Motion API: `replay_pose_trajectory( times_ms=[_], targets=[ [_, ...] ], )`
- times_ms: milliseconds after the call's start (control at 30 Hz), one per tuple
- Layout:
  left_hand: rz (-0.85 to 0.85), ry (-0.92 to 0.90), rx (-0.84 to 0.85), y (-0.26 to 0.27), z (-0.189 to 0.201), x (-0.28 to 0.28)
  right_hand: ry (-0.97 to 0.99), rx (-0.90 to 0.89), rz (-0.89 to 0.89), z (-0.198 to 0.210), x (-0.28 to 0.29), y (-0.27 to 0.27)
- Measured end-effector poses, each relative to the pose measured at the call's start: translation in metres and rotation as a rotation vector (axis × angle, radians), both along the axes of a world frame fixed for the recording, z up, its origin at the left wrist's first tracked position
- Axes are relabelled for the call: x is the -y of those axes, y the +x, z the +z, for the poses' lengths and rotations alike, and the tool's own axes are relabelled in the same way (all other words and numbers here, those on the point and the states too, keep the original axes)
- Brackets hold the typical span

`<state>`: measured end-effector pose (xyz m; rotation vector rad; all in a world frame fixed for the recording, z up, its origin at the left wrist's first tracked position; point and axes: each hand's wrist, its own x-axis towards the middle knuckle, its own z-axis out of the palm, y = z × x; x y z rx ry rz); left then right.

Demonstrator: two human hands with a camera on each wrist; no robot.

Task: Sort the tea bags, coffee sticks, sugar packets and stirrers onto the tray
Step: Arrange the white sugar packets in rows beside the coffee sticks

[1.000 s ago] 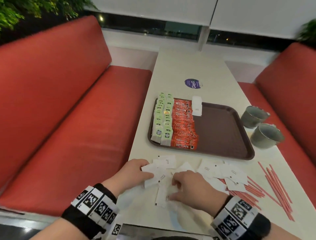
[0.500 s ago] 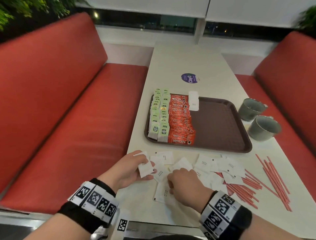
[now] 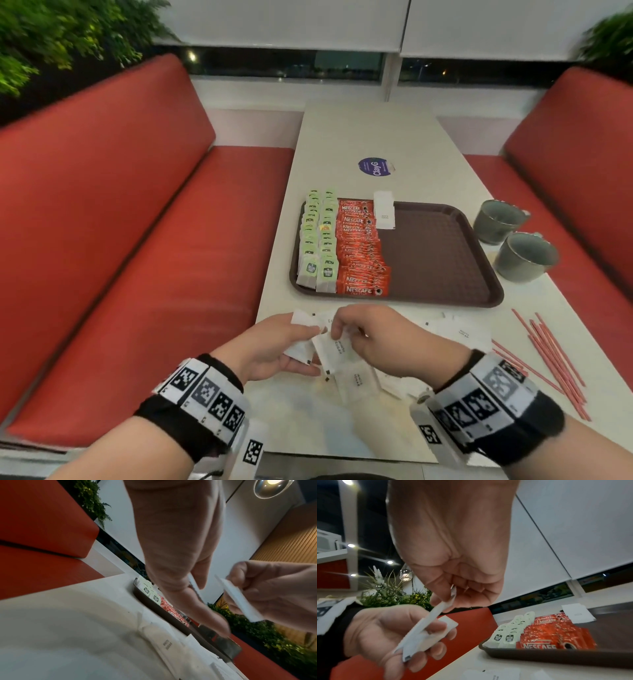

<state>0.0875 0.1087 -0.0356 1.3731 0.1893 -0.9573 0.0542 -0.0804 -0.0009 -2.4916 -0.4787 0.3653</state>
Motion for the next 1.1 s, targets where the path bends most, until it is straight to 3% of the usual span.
replay_pose_trajectory(
  times_ms=[133,233,367,433,533,600,800,933,1100],
  targets=[
    [-0.160,-0.141,-0.144,-0.003,0.011,0.003,-0.063,0.065,0.105,0.001,-0.021,0.015],
    [-0.046,-0.198,-0.189,-0.002,0.010,-0.002,0.015,0.146,0.115,-0.004,-0.040,0.022],
    [0.160,-0.225,-0.132,0.002,0.005,-0.023,0.174,0.157,-0.141,-0.019,-0.038,0.035],
    [0.215,-0.181,-0.070,0.003,0.000,-0.035,0.040,0.115,-0.194,-0.032,-0.030,0.040],
    [0.285,-0.180,-0.033,0.002,-0.005,-0.048,-0.284,-0.056,-0.118,-0.050,-0.035,0.037],
    [0.311,-0.189,-0.020,0.001,-0.007,-0.052,-0.436,-0.069,-0.094,-0.057,-0.046,0.034],
    [0.356,-0.181,-0.018,0.003,-0.010,-0.057,-0.599,-0.043,-0.192,-0.062,-0.058,0.034],
    [0.368,-0.164,-0.008,0.006,-0.011,-0.057,-0.518,-0.155,-0.213,-0.059,-0.053,0.039],
    [0.314,-0.118,0.031,0.009,-0.014,-0.049,-0.100,-0.295,-0.336,-0.051,-0.031,0.045]
  ],
)
